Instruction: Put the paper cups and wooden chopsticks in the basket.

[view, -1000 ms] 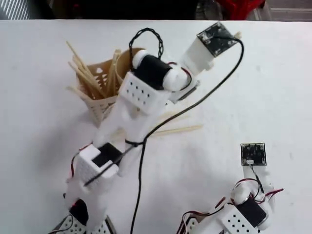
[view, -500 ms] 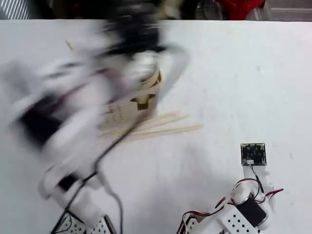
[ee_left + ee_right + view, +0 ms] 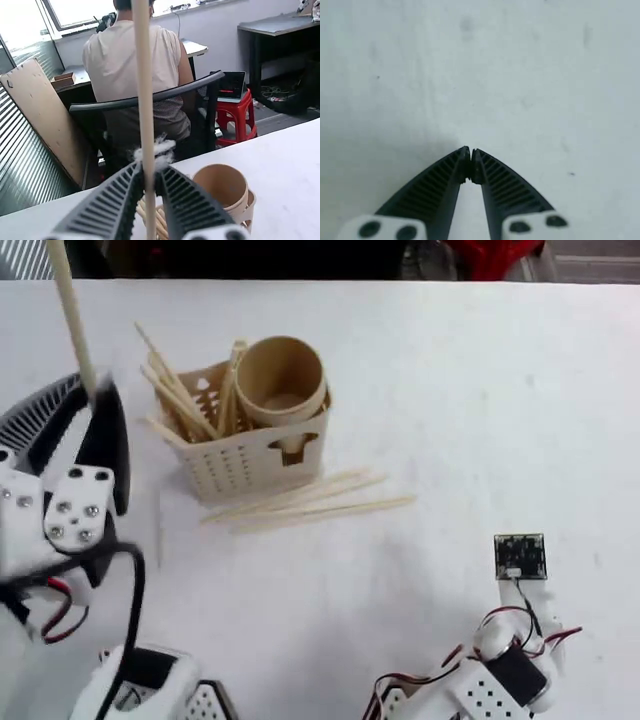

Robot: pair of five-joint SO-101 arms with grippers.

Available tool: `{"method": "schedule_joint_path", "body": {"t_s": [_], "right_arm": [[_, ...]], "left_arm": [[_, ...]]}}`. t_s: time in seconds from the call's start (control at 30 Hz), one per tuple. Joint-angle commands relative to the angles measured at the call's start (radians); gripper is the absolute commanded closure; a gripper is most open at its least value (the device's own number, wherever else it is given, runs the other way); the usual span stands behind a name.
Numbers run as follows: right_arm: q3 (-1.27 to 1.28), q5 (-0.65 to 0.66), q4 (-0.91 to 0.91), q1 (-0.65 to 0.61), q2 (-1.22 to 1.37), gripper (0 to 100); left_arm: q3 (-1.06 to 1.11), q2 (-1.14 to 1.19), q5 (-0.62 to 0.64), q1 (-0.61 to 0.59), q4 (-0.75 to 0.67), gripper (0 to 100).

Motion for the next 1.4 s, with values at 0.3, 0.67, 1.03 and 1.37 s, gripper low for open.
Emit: {"method": "schedule_joint_path", "body": {"t_s": [0.3,0.67,1.03,1.37], "right_arm": [[0.008,0.002,0.008,0.004,-0.016,98.1],[0.008,0.002,0.008,0.004,-0.016,98.1],[0.008,0.002,0.008,0.004,-0.016,98.1],[0.008,0.000,0.008,0.004,-0.016,98.1]], "left_arm": [[0.678,0.054,0.080,0.016,-0.747,98],[0.878,0.130,0.104,0.012,-0.861,98],[1.048,-0.001,0.097,-0.022,-0.853,83],[0.674,-0.082,0.097,-0.010,-0.554,89]]}}
